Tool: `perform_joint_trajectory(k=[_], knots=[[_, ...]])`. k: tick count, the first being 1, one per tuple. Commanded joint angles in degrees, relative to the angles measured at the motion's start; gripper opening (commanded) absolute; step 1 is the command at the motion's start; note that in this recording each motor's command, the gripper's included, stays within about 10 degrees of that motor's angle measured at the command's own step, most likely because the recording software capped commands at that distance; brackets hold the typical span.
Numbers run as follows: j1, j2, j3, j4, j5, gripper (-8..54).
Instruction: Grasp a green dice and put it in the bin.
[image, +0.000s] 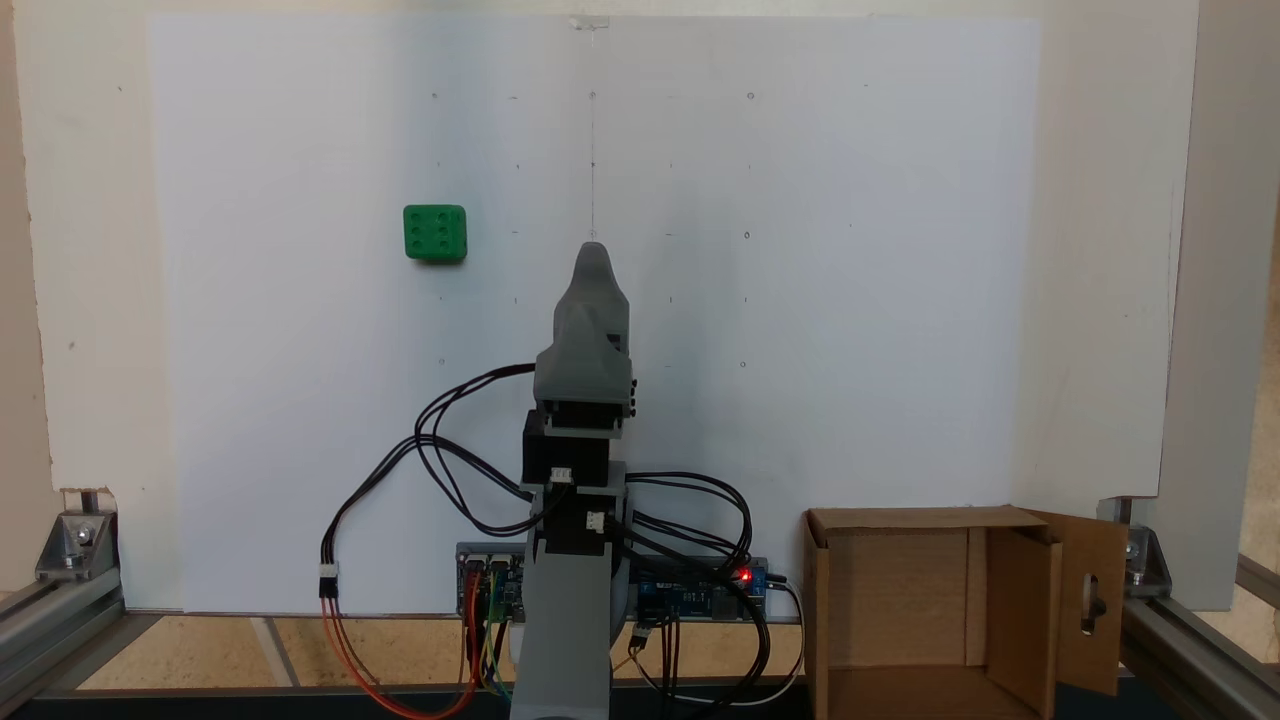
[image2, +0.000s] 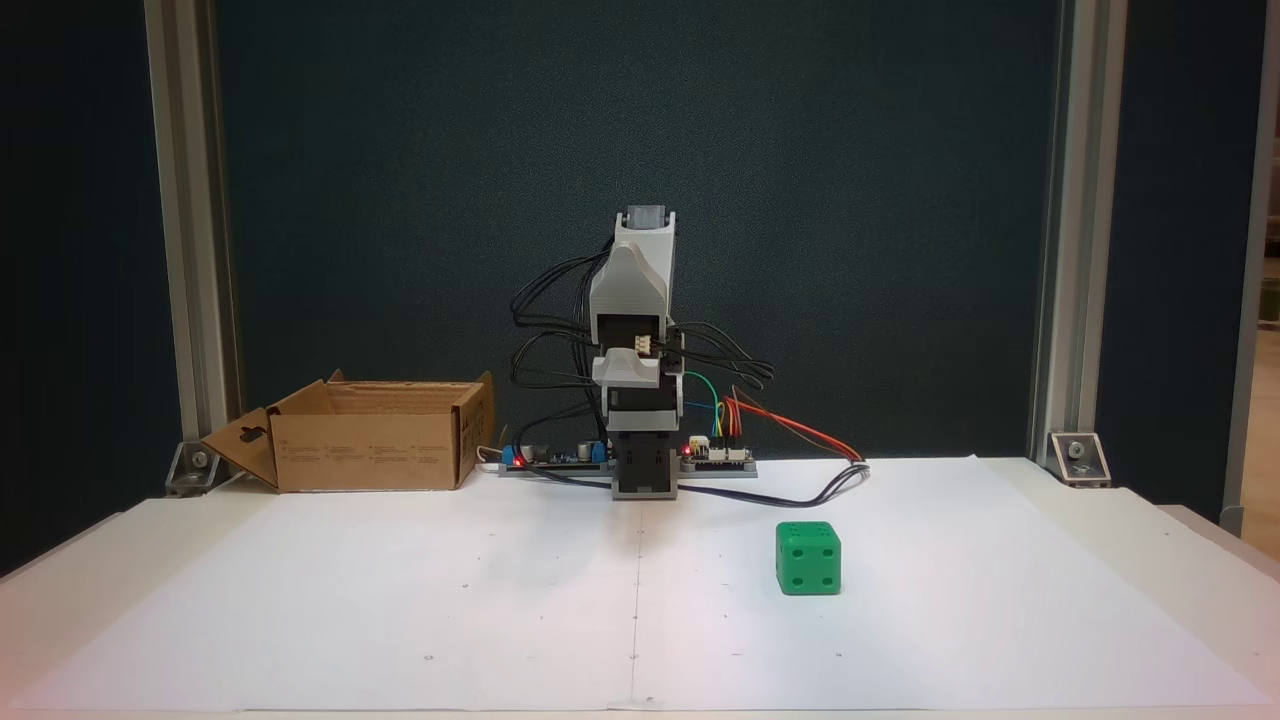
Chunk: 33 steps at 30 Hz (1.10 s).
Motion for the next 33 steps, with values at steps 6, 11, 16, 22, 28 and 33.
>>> perform_joint_trajectory(k=[6,11,16,22,28,33], knots=[[2.55,6.15,2.72,14.41,1.93,44.5],[2.46,6.15,2.72,14.41,1.93,44.5],[3.69,6.06,2.72,15.03,1.76,44.4],[4.39,6.06,2.72,14.77,1.58,44.4],[4.48,5.98,2.72,16.08,2.37,44.3],[3.96,6.24,2.81,14.5,1.93,44.4]])
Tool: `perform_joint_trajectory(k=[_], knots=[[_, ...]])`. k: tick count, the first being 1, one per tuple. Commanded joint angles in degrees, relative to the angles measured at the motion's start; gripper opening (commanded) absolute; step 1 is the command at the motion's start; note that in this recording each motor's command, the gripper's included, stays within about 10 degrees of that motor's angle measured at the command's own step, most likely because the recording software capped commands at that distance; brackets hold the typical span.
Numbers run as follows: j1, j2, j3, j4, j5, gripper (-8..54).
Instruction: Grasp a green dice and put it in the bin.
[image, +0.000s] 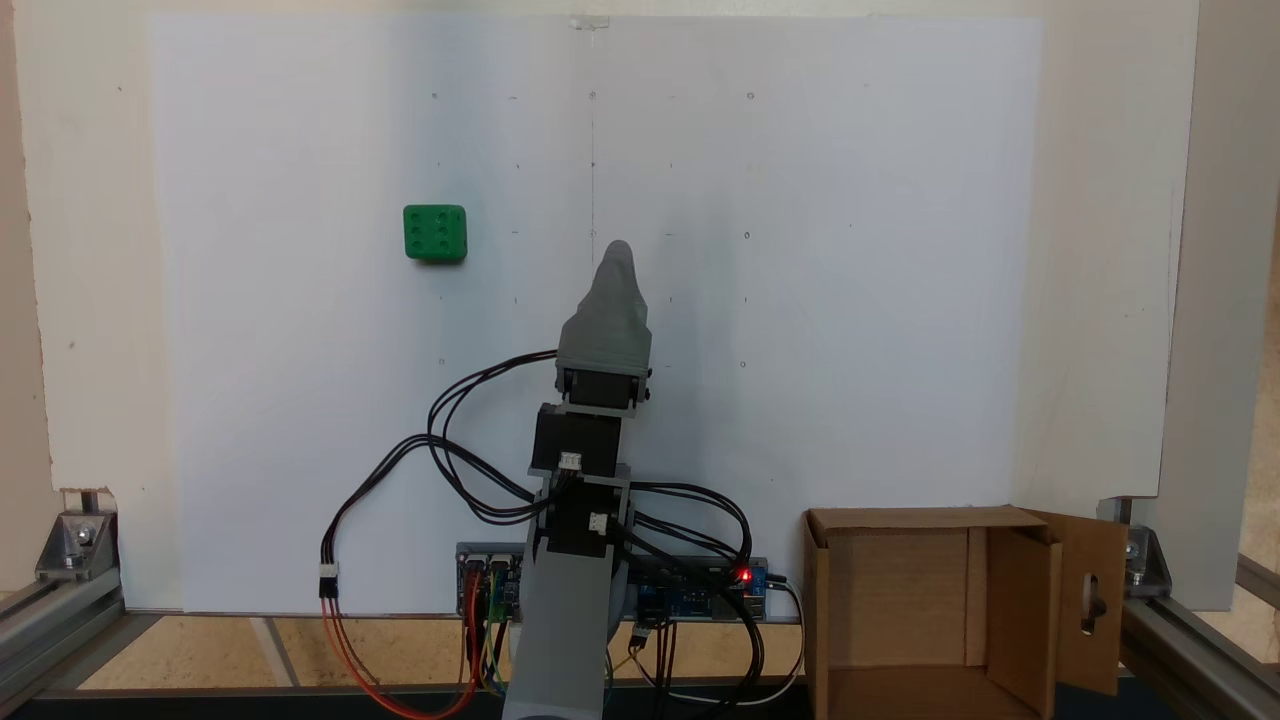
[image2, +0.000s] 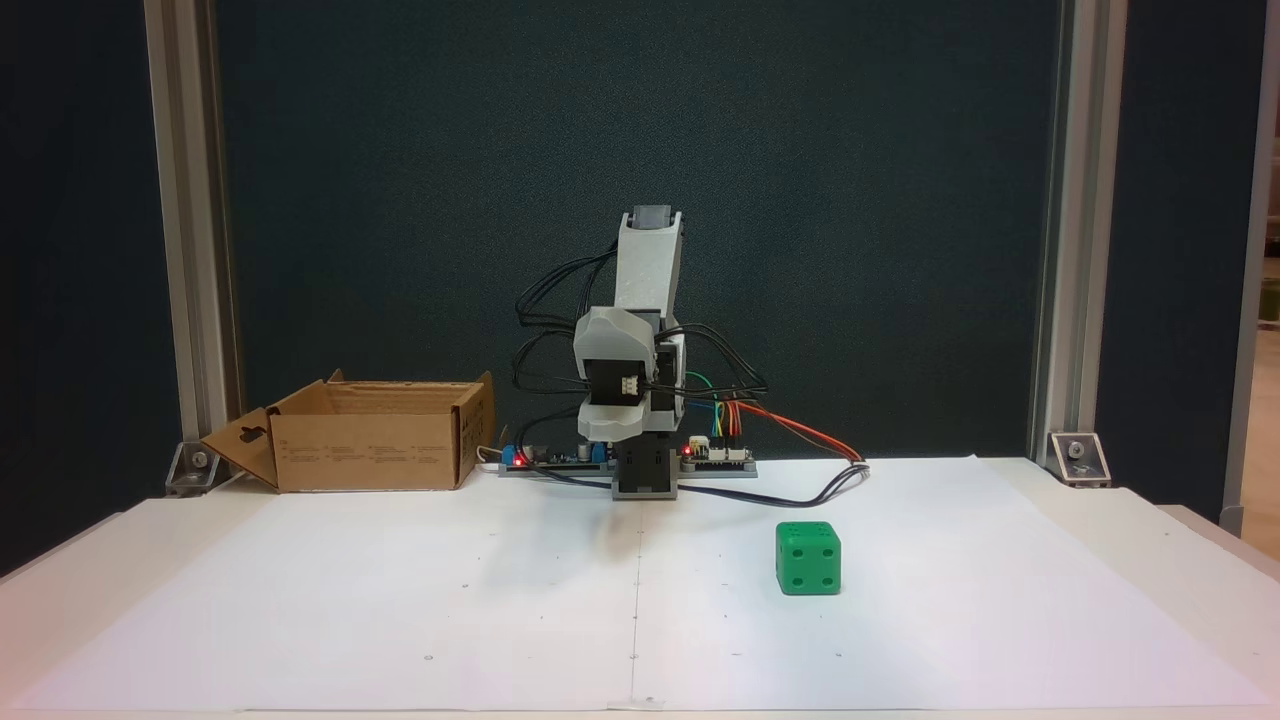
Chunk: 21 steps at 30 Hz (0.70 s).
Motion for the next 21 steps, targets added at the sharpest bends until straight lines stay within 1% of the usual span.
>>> perform_joint_trajectory(k=[1,10,15,18,21], knots=[[0.09,6.15,2.72,-2.2,2.02,44.4],[0.0,6.24,2.81,-2.29,2.02,44.1],[0.26,6.15,2.72,-2.55,0.53,45.1],[0.18,6.33,2.55,-2.99,0.35,43.9],[0.35,6.15,-1.05,-0.09,0.18,42.9]])
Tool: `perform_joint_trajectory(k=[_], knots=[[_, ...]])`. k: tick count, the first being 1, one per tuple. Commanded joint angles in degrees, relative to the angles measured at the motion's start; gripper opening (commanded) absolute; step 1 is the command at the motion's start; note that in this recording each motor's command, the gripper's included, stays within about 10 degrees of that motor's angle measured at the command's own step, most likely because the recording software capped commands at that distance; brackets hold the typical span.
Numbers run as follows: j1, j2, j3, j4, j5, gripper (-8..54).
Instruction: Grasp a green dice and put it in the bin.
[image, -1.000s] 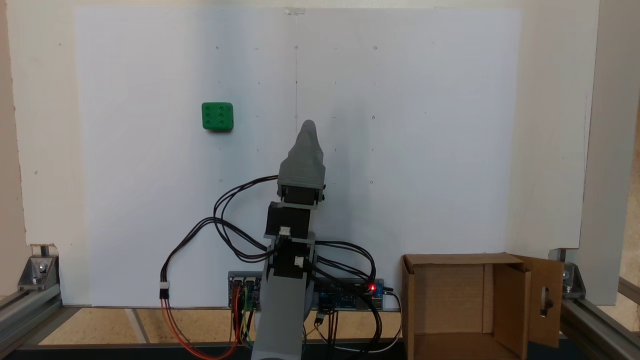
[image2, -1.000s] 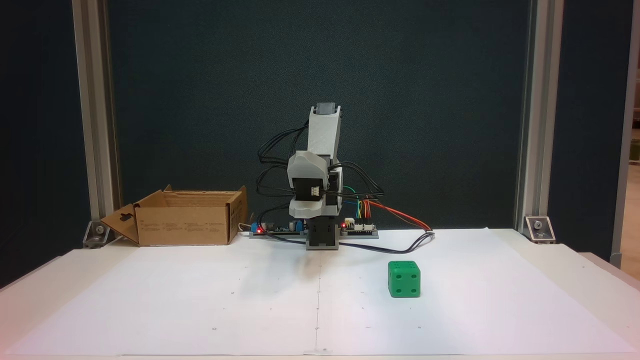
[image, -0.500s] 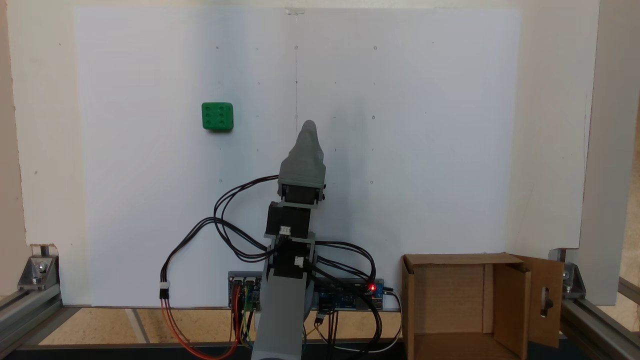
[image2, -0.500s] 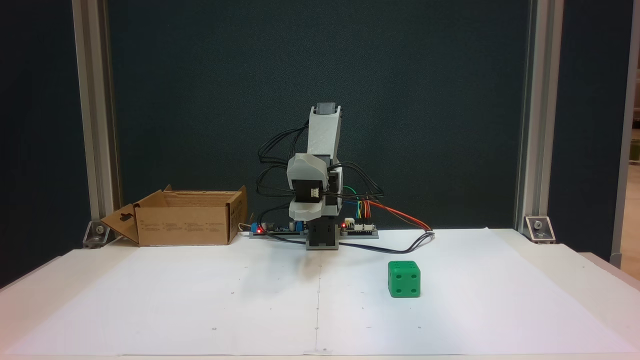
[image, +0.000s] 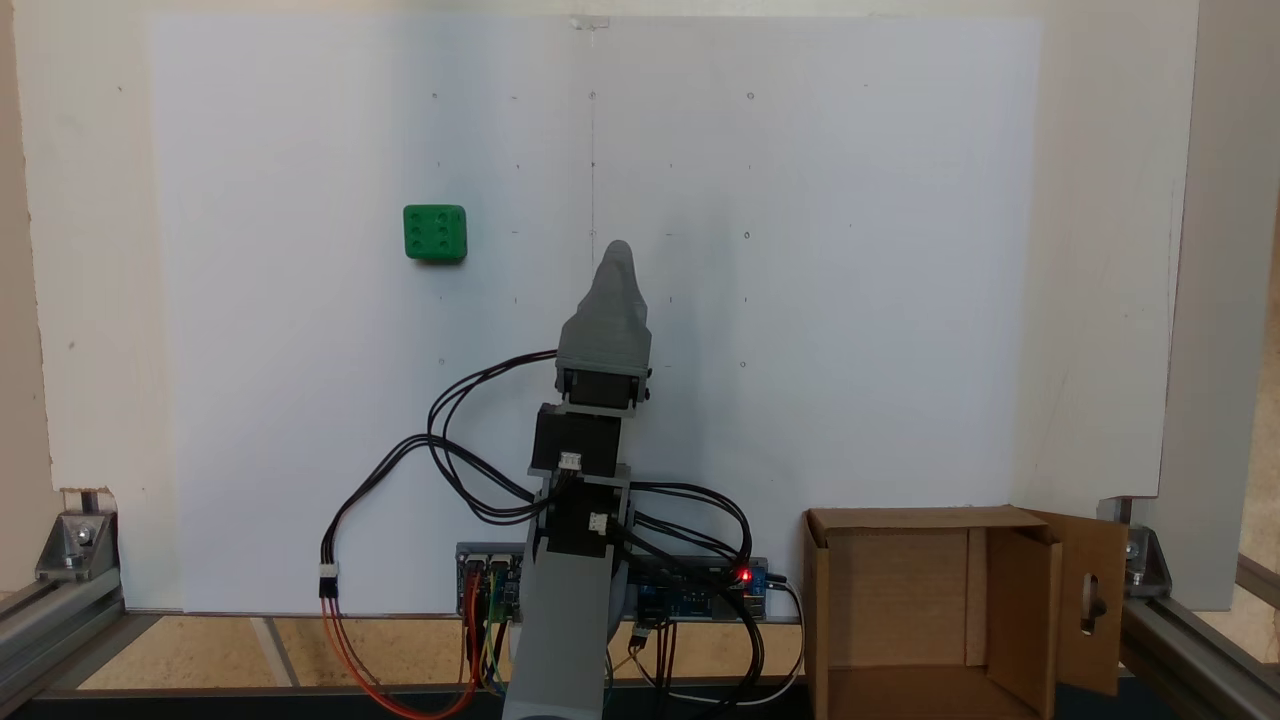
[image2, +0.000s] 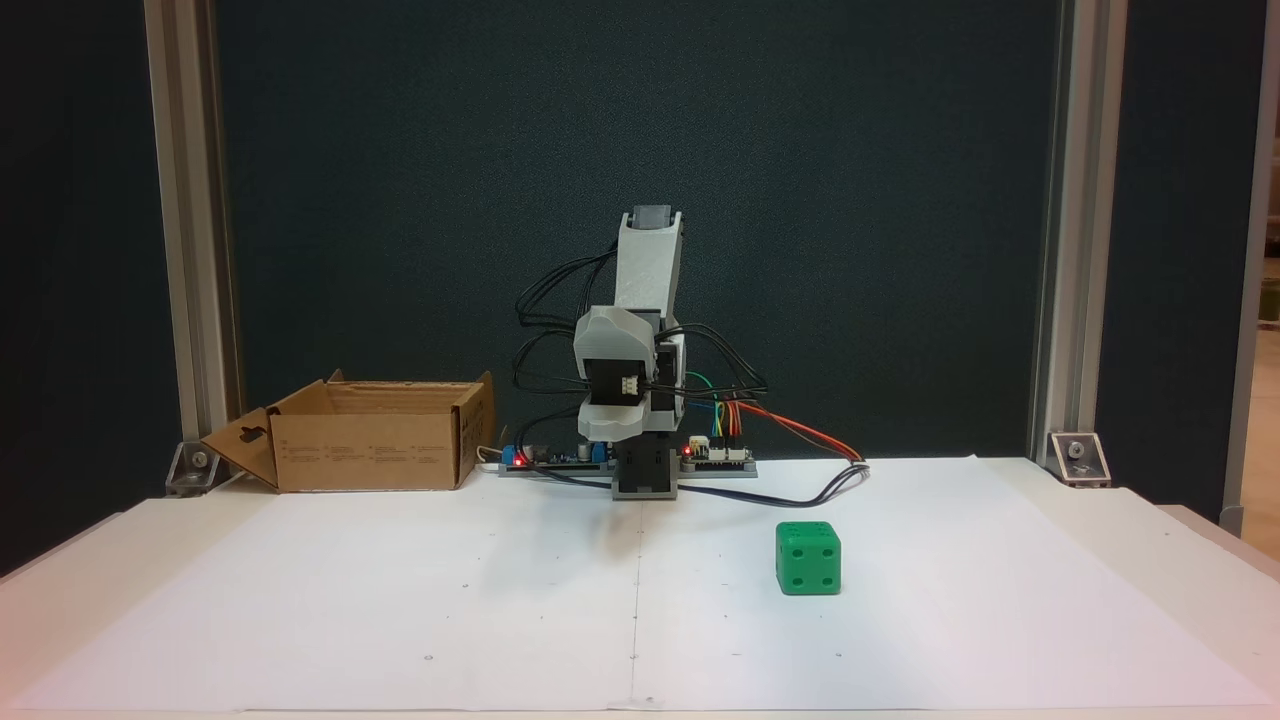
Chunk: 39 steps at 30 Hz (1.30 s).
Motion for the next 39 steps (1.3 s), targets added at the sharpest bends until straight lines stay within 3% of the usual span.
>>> perform_joint_trajectory(k=[1,13,26,39], knots=[[0.44,6.24,-2.81,4.04,0.18,42.9],[-5.54,6.06,-36.21,51.84,1.49,42.9],[-26.19,5.1,-61.35,107.12,27.69,43.0],[-29.53,-13.8,-83.41,148.1,32.34,43.9]])
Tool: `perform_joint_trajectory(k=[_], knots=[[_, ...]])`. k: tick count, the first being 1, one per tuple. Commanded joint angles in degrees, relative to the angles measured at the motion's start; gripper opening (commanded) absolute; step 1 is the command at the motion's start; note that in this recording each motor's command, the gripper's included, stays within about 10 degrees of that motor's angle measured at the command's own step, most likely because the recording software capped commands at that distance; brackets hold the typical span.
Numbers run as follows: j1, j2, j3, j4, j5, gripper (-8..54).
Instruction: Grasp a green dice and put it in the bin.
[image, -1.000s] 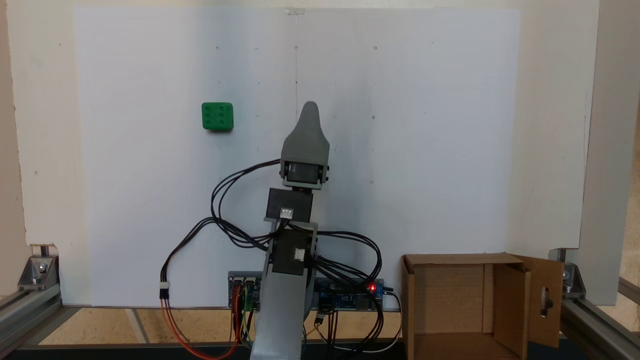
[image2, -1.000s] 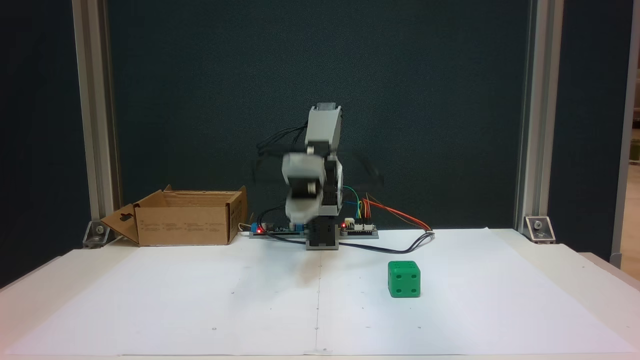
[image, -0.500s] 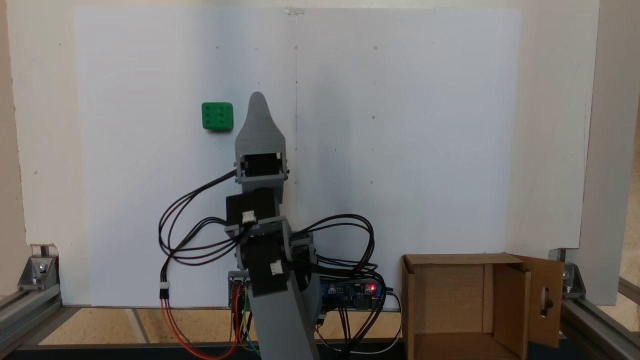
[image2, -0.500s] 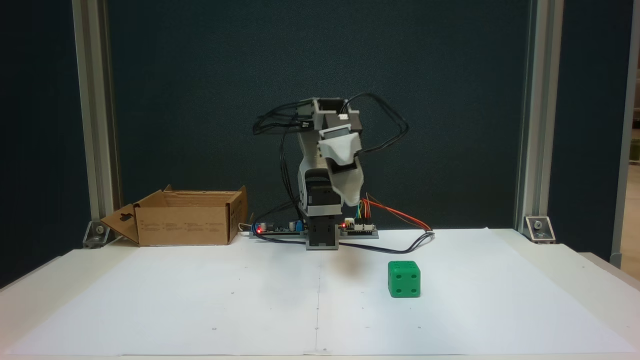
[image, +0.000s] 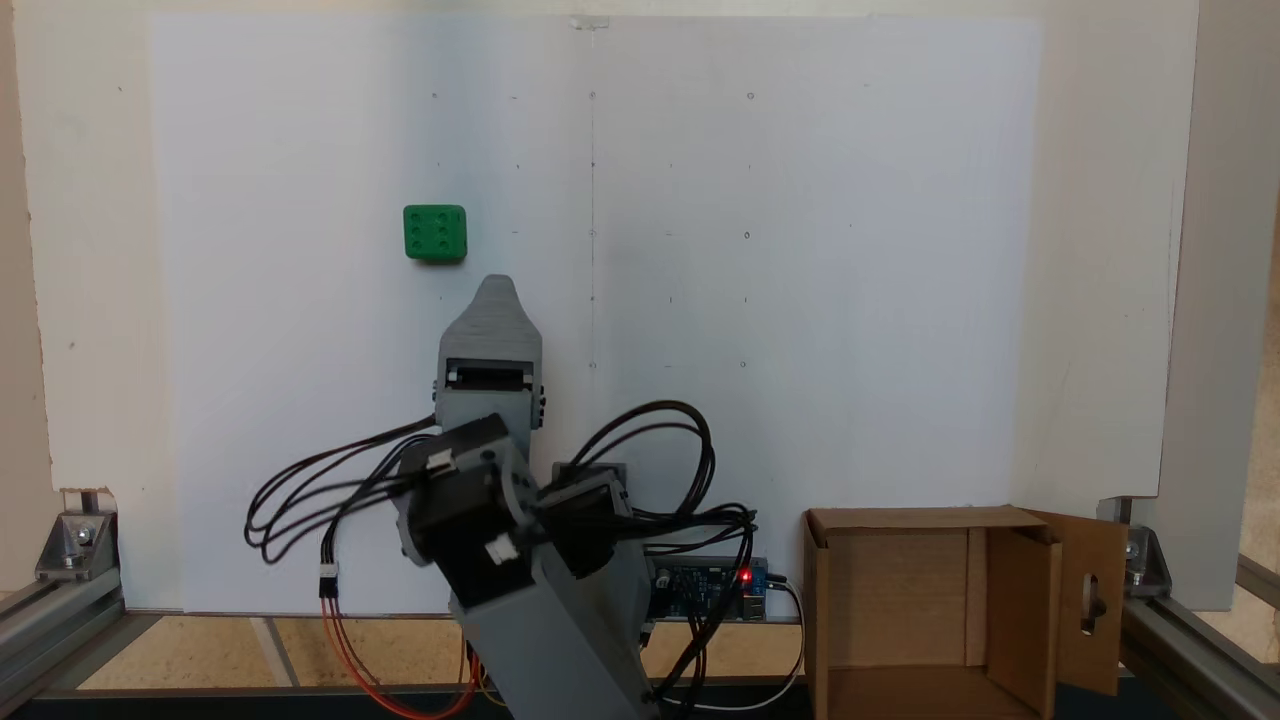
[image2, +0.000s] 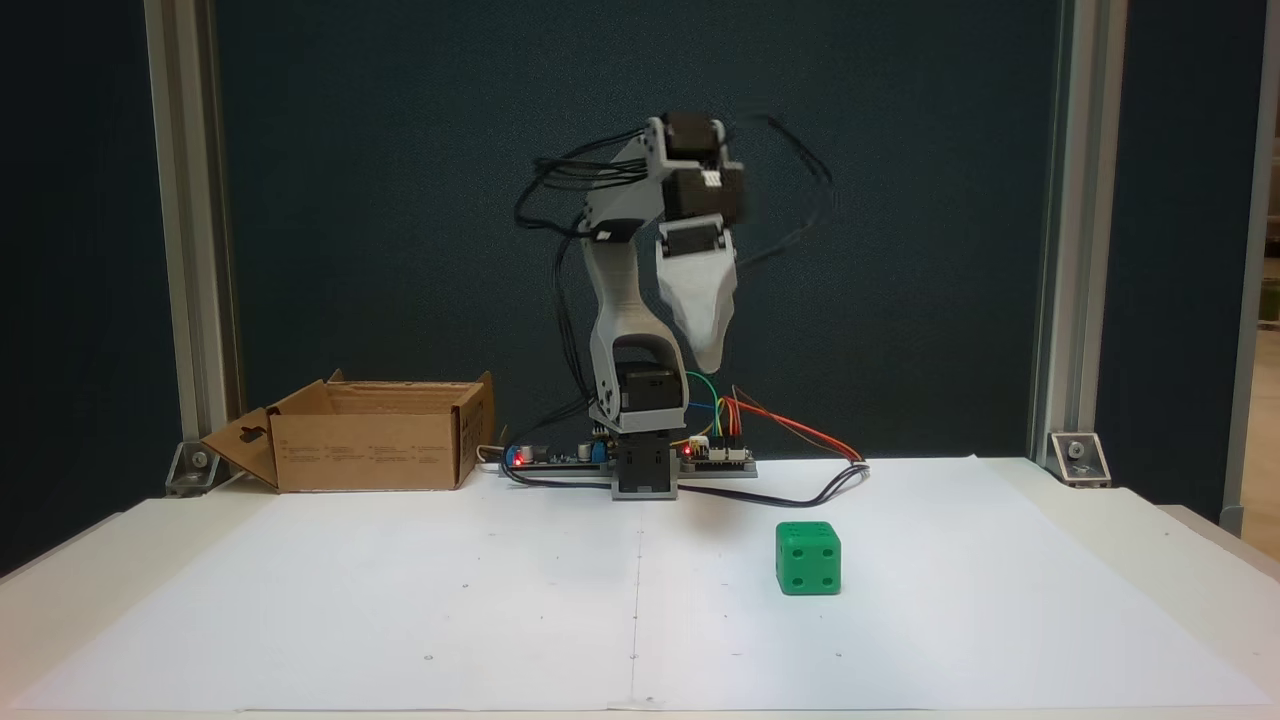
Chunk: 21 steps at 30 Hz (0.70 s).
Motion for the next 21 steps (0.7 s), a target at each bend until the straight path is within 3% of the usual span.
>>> perform_joint_trajectory(k=[1,21], knots=[[-0.44,-1.14,-5.27,4.13,3.96,43.9],[-5.27,-24.26,-20.48,-6.24,11.25,44.0]])
